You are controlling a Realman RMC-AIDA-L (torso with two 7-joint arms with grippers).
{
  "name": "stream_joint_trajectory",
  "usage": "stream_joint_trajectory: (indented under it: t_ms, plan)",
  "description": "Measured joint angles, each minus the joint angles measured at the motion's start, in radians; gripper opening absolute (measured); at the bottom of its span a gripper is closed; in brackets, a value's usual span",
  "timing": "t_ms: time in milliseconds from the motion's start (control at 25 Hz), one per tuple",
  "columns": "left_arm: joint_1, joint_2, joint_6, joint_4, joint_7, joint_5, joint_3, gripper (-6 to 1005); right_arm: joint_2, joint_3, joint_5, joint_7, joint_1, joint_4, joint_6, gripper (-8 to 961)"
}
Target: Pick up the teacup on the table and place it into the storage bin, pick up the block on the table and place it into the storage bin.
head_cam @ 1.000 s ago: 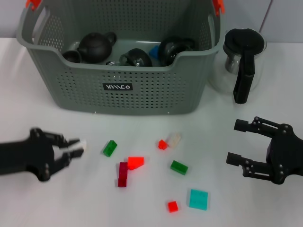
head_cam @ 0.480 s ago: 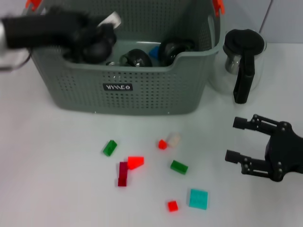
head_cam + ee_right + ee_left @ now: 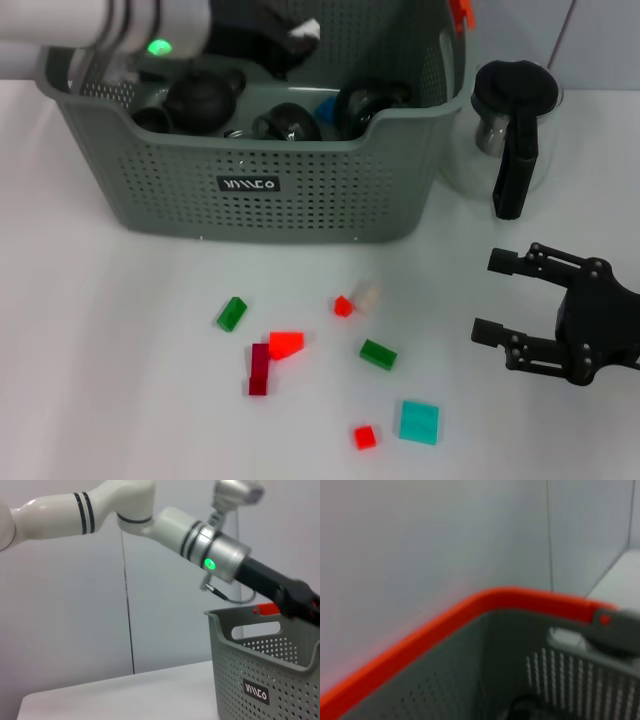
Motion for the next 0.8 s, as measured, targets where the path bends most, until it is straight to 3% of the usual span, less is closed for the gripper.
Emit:
stream_joint_trajectory:
  t_ms: [120,280,400,480,600,720,800]
  plan:
    - [-0.03,-0.016,-0.078,0.076,-0.049,0.084,0.056,173,0.001,0.0,0.0,0.0,-0.001,0.0,0.0,823]
    - [-0.049,-0.022,-0.151,0.134,-0.135,0.144,0.063,174,0.002,0.0,0.0,0.0,-0.003,0.0,0.0,823]
    - [-0.046,-0.022,-0.158,0.115,-0.159,0.144,0.061,174,0.002,0.0,0.0,0.0,-0.003,0.0,0.0,823]
    - [-0.029,-0.025,-0.148,0.072,-0.166,0.139,0.06,233,0.003,0.0,0.0,0.0,-0.003,0.0,0.0,823]
    - [0.047,-0.029,-0.086,-0.068,-0.196,0.079,0.062,321,0.005,0.0,0.003,0.0,-0.004,0.0,-0.002,823]
    - [0.206,-0.02,0.04,-0.267,-0.175,-0.134,0.052,461,0.005,0.003,0.005,0.0,-0.005,0.0,-0.006,823]
    - [0.314,-0.015,0.141,-0.33,-0.09,-0.286,0.02,555,0.004,0.006,0.005,0.0,-0.005,0.0,-0.006,823]
